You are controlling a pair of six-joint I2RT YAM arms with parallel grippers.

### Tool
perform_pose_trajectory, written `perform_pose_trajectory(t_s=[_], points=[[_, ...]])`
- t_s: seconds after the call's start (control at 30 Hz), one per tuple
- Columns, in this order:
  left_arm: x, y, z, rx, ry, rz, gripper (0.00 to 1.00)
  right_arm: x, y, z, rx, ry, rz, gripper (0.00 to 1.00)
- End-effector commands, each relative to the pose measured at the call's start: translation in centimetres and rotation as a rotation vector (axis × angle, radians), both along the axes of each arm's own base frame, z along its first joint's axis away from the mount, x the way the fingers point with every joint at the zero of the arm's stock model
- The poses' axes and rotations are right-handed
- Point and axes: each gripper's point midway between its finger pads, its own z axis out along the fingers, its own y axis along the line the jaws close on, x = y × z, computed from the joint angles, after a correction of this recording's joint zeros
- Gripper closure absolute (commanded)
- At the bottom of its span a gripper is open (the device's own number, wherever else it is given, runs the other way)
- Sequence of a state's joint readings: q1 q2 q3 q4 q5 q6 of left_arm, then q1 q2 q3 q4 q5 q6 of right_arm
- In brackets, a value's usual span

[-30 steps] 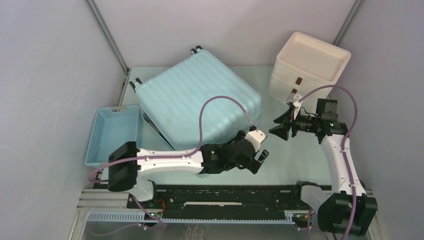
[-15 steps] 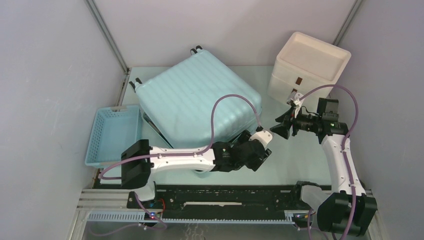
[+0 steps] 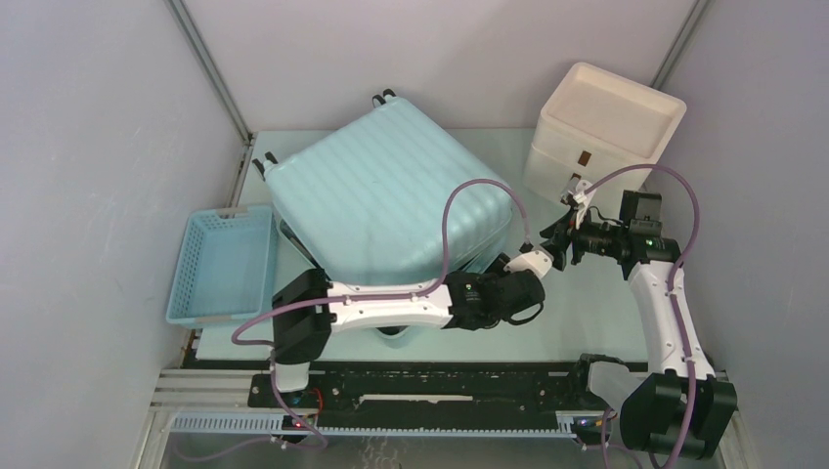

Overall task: Open, take out, and arrange the luggage
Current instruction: Adjust the luggage at the center of the board.

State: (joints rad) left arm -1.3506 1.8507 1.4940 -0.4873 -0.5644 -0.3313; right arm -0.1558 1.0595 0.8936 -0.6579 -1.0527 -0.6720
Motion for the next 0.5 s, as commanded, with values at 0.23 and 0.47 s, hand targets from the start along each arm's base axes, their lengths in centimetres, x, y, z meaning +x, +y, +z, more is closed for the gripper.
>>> perform_pose_trajectory(t_s=[0.23,0.47], points=[[3.5,0.5,-0.1,0.077,-0.059,0.093,0.48,0.9,-0.5,0.5,0.001,-0.014,-0.027,0.34],[4.3,1.1,-0.2,0.105,-0.085,0.113,0.47,1.0,-0.6,0.4,-0.001,-0.007,-0.033,0.34]])
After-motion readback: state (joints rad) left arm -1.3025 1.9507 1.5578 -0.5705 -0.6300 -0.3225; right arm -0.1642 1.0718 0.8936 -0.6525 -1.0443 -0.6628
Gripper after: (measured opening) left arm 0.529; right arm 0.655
